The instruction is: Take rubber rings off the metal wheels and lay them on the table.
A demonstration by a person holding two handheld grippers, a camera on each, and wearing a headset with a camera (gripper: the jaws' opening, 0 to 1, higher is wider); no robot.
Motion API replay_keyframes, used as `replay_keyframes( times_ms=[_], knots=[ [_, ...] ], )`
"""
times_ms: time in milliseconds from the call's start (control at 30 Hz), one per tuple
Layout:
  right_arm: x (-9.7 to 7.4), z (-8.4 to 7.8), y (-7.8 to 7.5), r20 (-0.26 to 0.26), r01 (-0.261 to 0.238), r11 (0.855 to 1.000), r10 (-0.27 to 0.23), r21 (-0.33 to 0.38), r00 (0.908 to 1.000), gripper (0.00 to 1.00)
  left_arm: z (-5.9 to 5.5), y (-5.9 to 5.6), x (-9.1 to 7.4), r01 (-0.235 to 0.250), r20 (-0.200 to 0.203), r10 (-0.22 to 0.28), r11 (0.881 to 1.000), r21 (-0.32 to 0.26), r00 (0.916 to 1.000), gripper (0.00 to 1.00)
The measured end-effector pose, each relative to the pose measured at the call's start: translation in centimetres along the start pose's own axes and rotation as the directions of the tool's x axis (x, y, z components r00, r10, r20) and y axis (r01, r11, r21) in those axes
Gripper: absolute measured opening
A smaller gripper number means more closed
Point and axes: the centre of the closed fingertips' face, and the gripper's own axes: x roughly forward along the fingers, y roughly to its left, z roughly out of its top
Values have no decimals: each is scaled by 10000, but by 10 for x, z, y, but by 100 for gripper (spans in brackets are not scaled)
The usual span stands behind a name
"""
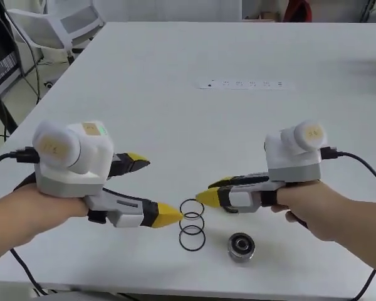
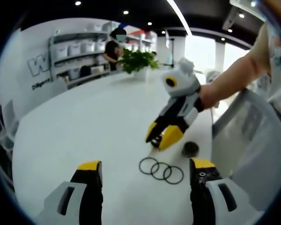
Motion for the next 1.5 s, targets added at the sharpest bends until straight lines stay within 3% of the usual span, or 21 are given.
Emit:
replay_keyframes(
  times_ms=[800, 1500],
  knots=[
    [-41, 26, -20, 1098, 429, 9991, -426, 3, 9930, 33, 20, 1, 16, 253, 33, -254, 9994, 246, 9997, 77],
    [-72, 28, -35, 1575, 1062, 9943, -1058, 57, 9818, 34, 32, 5, 29, 358, 51, -360, 9989, 313, 9993, 76]
  ],
)
